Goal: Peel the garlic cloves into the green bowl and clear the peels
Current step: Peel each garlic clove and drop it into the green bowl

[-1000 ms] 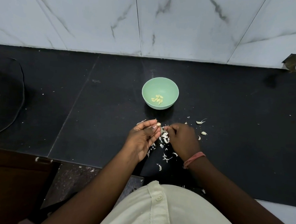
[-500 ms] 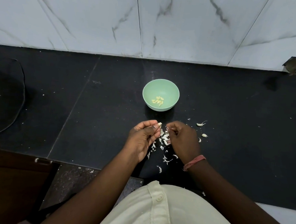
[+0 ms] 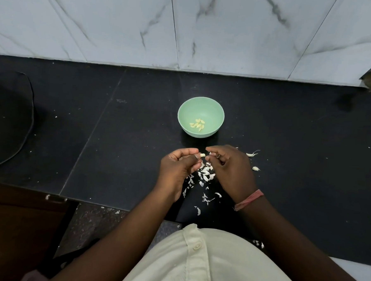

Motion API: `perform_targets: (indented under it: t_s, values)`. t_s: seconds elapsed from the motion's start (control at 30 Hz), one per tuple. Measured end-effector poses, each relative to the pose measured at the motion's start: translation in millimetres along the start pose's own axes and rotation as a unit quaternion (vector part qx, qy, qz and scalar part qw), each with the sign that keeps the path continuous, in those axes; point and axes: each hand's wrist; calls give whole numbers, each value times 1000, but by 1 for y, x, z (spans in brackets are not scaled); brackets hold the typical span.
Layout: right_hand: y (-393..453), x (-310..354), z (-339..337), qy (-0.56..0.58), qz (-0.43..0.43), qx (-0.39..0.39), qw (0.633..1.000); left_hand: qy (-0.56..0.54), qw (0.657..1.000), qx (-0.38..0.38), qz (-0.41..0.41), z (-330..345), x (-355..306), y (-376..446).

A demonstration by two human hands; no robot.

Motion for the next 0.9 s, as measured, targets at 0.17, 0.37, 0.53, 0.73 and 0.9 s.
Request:
perform_targets:
  t_s: [0.17, 0.37, 0.53, 0.73, 0.9]
  values:
    - [0, -2, 2, -21, -46, 12, 999, 60, 998, -7, 36, 2, -1, -3]
    - [-3, -4, 6, -30, -68, -4, 997, 126, 990, 0, 67, 1, -2, -8]
    - [-10, 1, 12, -72, -80, -16, 994, 147, 985, 1, 93, -4, -2, -13]
    - [-14, 6, 19, -114, -98, -75, 986, 62, 994, 26, 87, -1, -2, -18]
    - [-15, 11, 19, -157, -110, -93, 977, 80, 990, 45, 109, 1, -1, -23]
Point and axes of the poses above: each hand's wrist, its own y-axis towards the middle knuckle, its own z-axis out of the palm, x = y × z, and after that the axes turned 11 degrees about x, right-handed
